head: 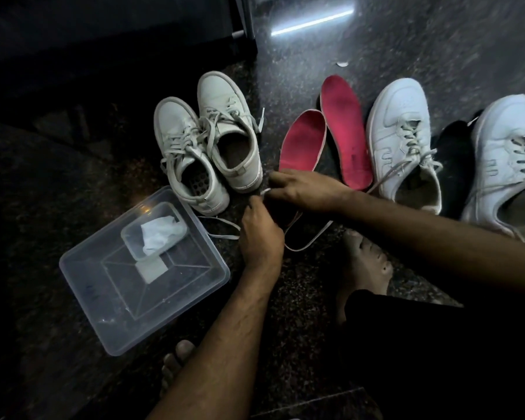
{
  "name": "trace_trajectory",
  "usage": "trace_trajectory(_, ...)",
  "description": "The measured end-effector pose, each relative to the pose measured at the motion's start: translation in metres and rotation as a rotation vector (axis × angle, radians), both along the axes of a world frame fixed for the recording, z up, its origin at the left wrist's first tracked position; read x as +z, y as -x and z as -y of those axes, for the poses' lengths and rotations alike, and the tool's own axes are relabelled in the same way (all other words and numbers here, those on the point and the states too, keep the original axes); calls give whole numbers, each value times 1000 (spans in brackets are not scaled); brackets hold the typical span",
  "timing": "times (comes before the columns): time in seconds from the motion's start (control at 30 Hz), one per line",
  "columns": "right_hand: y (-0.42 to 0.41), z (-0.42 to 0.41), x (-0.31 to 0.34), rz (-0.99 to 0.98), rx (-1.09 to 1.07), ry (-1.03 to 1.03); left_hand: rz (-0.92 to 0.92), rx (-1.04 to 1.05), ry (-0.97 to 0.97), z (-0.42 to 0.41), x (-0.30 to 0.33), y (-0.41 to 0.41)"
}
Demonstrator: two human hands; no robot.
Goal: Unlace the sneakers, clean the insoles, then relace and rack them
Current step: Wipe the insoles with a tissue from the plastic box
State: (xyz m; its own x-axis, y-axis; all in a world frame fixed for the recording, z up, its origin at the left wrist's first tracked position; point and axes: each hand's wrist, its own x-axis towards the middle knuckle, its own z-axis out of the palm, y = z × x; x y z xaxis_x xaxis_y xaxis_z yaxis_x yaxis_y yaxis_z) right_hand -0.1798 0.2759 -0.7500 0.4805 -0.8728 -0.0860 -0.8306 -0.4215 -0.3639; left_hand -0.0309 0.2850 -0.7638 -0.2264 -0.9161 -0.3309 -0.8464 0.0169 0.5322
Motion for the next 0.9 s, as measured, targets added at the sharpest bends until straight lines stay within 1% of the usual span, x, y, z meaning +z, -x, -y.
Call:
trace_trajectory(0.07, 19, 8, -10, -5, -161, 45, -2, -64, 66, 0, 1, 1)
trace_trajectory(0.13, 45, 19, -12, -30, -338, 99, 30, -170, 154, 1, 1, 2)
trace_trajectory(0.2, 71, 29, -11, -30, -514, 90, 97, -279, 182, 1, 0, 4)
trace_trajectory(0.23, 78, 30, -9, -27, -551, 101, 135, -329, 176, 0, -2, 5)
trace_trajectory(0.27, 79, 29, -8, -16, -528, 112, 170, -372, 167, 0, -4, 7)
trace_trajectory(0.3, 78, 27, -11, 10, -446, 118, 196, -404, 163, 0, -5, 8)
trace_trajectory(0.37, 68, 18, -11, 18, -198, 57, 223, -435, 164, 1, -5, 10)
trace_trajectory(0.43, 61, 11, -12, -45, -11, 39, 248, -412, 216, -3, 0, 11)
trace_trajectory(0.53, 54, 14, -6, -53, 62, 25, 253, -371, 265, -16, 5, 6)
trace_trajectory(0.57, 50, 14, -4, -39, 108, 27, 242, -383, 263, -20, 3, 4)
trace_trajectory(0.63, 44, 14, -4, -81, 234, 67, 200, -438, 268, -20, -4, 2)
trace_trajectory(0.67, 44, 15, -8, -97, 262, 105, 175, -460, 260, -16, -8, 2)
trace_trajectory(0.7, 47, 17, -12, -114, 249, 150, 150, -474, 238, -11, -11, 4)
trace_trajectory(0.73, 52, 21, -15, -132, 184, 178, 129, -489, 205, -6, -11, 6)
trace_trajectory(0.8, 68, 33, -17, -208, -16, 173, 119, -522, 117, 4, -10, 12)
trace_trajectory(0.87, 79, 41, -15, -186, -253, 108, 95, -515, 63, 11, -9, 14)
trace_trajectory(0.9, 80, 42, -12, -188, -285, 147, 90, -508, 55, 13, -9, 13)
